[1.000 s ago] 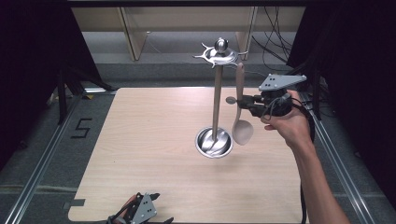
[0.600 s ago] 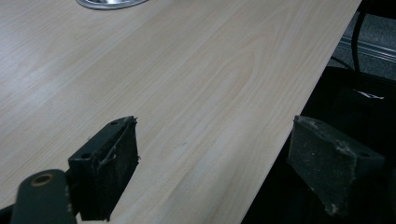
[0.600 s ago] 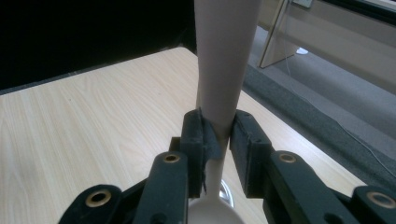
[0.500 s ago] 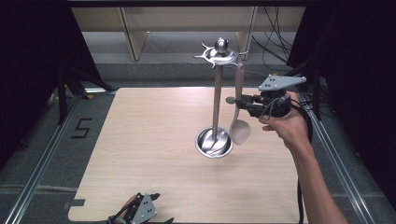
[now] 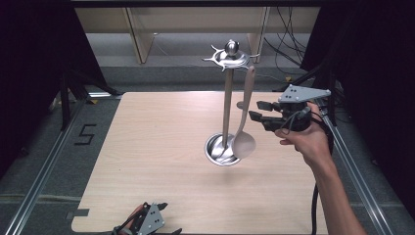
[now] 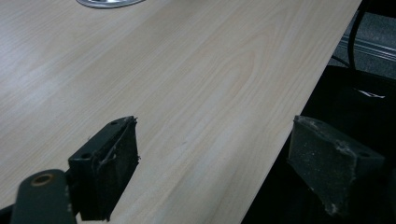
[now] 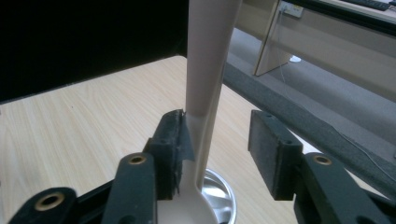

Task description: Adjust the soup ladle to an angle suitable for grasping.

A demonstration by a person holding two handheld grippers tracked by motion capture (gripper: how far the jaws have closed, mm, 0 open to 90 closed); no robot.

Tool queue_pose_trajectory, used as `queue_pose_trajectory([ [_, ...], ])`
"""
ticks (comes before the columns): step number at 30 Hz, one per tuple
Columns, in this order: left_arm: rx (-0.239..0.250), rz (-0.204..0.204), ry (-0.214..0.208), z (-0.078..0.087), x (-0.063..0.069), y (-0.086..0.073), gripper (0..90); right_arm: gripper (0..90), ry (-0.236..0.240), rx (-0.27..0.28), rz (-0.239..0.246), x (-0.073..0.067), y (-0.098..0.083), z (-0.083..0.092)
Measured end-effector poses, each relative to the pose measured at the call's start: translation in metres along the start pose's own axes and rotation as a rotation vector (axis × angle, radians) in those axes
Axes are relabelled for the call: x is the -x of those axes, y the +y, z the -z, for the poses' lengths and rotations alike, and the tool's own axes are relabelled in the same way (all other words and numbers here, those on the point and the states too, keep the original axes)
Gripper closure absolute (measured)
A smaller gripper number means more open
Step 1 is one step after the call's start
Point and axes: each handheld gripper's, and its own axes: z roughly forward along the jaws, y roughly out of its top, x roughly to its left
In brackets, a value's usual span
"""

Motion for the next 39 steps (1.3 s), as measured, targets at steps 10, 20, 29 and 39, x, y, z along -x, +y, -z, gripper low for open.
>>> queue_pose_trajectory([
  [10,0.025,0.020,0.010,0.001,0.000,0.000,15.2,51.3,-0.004,0.048,-0.022,-0.006,-0.030,0.015],
  [20,0.016,0.024,0.037,0.000,-0.002,-0.001,15.2,46.3,-0.028,0.077,-0.045,-0.015,-0.056,0.019],
  [29,0.020,0.020,0.032,0.000,-0.003,-0.001,15.2,45.2,-0.037,0.021,-0.080,-0.022,-0.082,0.019],
  [39,0.019,0.022,0.024,0.001,-0.002,0.000,15.2,44.7,-0.044,-0.084,-0.109,-0.017,-0.120,0.024],
])
